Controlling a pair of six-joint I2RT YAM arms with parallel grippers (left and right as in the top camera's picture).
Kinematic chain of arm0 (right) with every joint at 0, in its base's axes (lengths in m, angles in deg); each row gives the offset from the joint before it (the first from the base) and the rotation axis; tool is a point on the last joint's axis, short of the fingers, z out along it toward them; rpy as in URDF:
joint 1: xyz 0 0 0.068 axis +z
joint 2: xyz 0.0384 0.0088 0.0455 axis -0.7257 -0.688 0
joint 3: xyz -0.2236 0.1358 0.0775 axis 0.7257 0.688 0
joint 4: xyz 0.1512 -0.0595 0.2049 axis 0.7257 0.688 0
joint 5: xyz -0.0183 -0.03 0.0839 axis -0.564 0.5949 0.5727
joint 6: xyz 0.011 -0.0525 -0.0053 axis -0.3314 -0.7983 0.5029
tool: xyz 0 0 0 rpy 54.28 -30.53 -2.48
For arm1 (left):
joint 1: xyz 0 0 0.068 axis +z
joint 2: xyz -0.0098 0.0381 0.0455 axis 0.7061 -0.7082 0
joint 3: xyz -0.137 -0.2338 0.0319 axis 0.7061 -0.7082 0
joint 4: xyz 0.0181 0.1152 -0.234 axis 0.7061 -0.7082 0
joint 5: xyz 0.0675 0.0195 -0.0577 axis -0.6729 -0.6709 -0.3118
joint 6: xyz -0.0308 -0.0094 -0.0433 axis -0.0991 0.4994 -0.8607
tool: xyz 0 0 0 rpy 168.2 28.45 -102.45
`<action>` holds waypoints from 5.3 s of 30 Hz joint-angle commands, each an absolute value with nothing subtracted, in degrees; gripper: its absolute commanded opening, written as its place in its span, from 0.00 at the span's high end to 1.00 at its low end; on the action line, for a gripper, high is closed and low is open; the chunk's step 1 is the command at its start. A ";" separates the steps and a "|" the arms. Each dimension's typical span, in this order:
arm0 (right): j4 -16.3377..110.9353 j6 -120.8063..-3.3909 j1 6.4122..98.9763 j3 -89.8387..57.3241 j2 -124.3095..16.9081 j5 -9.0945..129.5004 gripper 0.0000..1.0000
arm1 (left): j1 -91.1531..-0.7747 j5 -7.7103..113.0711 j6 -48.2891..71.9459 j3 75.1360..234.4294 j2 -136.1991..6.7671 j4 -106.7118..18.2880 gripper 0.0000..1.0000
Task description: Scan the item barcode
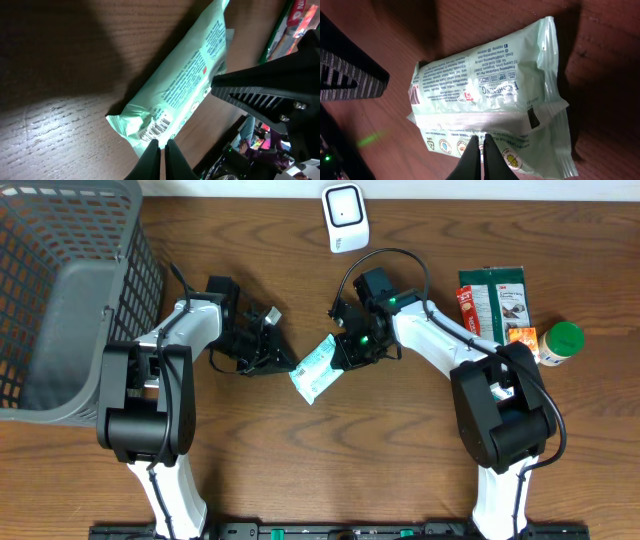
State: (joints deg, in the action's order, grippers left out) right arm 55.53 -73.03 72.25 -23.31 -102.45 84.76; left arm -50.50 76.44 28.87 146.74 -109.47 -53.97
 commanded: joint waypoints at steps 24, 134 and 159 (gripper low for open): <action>55.51 -73.95 73.62 -22.91 -103.26 85.66 0.99 | -52.73 52.57 18.35 137.73 -109.80 -48.86 0.92; 9.74 -43.74 70.98 7.84 -94.61 89.68 0.31 | -61.52 41.93 11.34 134.81 -101.42 -39.24 0.92; 4.43 -41.29 77.38 7.91 -94.61 79.56 0.38 | -61.52 41.93 11.36 134.81 -101.42 -39.26 0.92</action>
State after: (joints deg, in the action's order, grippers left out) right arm 3.29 -41.88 76.09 6.79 -93.34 85.96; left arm -61.47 42.78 11.84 135.37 -99.26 -38.98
